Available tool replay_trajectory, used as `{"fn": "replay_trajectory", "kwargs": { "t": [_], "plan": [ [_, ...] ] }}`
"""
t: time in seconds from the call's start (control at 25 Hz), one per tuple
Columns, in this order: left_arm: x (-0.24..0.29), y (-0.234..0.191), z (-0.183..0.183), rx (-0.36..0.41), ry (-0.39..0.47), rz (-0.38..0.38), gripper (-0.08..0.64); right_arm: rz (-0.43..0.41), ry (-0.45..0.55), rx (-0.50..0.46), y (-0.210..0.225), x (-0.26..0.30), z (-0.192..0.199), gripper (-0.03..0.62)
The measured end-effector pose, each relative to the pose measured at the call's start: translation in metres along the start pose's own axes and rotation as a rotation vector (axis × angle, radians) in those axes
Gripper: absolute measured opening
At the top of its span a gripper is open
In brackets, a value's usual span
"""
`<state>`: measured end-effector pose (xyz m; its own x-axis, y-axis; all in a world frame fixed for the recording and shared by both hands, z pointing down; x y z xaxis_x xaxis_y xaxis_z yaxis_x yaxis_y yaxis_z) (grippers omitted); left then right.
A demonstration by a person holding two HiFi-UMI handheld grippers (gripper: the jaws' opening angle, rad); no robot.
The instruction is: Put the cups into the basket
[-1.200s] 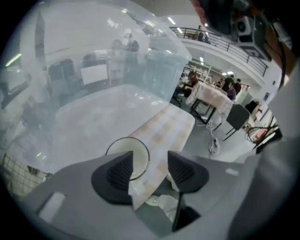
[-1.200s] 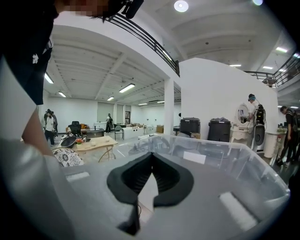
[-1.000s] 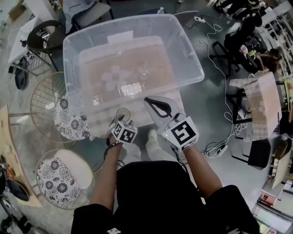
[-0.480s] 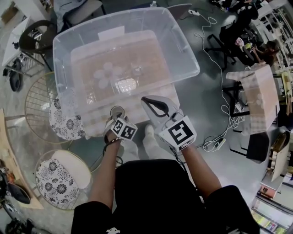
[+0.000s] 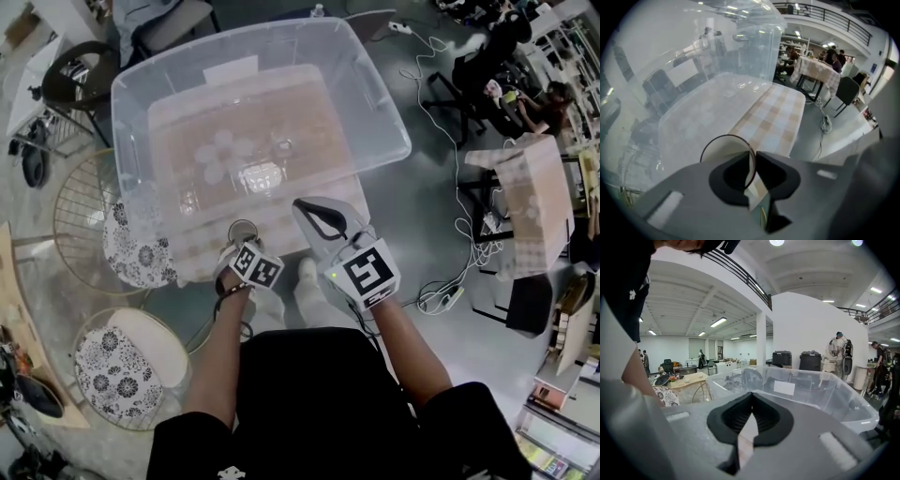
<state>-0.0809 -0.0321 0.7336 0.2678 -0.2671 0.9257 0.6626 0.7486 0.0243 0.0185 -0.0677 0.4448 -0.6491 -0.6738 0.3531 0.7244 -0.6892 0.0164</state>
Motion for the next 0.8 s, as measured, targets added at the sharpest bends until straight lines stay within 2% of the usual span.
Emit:
{"fn": "replay_trajectory", "kwargs": {
  "t": [0.32, 0.8],
  "plan": [
    [-0.012, -0.004, 0.001, -0.096, 0.035, 0.045, 0.046, -0.001, 0.01, -0.03, 0.005, 0.005, 0.0, 0.003],
    [-0.043, 0.012, -0.005, -0.129, 0.072, 0.07, 0.046, -0.04, 0.028, -0.032, 0.007, 0.003, -0.004, 0.003]
  ]
}}
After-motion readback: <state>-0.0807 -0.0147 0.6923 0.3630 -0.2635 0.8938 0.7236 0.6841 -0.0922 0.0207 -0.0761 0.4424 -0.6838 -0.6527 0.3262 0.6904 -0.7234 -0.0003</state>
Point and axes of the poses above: the fingertips, and each gripper's own axes: x forward along the fingers, y to its right, z out of its underside, the point moved 5 cm from there along -x, backward along the fingers, and after that the axes turned 2 degrees about x, right-handed, at the moved point
